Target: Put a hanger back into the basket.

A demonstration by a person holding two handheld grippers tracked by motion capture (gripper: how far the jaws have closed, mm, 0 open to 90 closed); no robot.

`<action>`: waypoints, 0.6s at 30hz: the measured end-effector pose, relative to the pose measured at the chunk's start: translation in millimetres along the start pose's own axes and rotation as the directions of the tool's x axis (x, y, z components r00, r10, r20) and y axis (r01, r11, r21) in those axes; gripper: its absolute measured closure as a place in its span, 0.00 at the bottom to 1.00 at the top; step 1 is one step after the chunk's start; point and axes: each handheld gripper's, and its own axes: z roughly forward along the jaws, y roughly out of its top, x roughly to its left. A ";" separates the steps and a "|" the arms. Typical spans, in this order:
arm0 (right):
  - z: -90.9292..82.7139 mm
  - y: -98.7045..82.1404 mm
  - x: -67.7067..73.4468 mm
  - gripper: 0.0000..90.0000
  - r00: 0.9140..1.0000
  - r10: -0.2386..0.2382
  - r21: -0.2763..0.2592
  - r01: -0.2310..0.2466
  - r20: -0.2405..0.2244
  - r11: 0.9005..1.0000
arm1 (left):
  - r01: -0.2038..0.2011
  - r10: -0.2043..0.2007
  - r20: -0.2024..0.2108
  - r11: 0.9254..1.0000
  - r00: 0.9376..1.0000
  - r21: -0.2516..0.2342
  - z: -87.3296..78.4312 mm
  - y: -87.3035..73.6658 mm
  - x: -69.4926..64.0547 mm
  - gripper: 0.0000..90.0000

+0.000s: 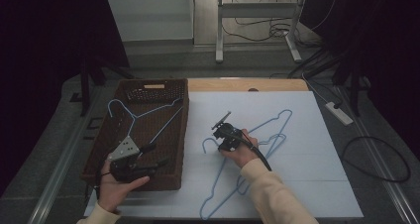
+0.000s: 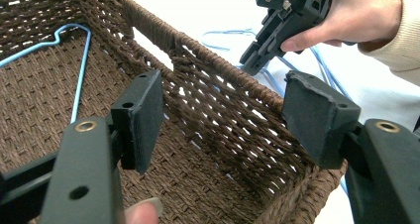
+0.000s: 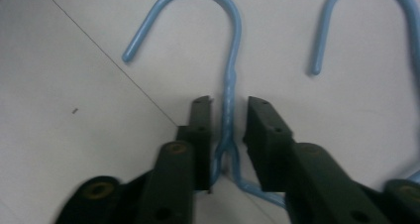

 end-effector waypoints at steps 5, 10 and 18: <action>-0.4 0.4 -0.8 0.96 0.999 0.042 0.005 -0.042 -0.009 0.999 | -0.002 0.002 0.001 1.000 1.000 0.001 0.5 -0.2 -0.6 0.37; -9.2 -7.2 -5.8 0.96 0.997 0.061 -0.046 -0.063 -0.038 0.997 | -0.003 0.003 0.001 1.000 1.000 0.002 0.3 0.0 -0.5 0.37; -36.2 -28.5 -11.3 0.96 0.997 0.059 -0.203 -0.069 -0.055 0.977 | -0.003 0.003 -0.002 1.000 1.000 -0.003 -1.3 0.9 -0.4 0.37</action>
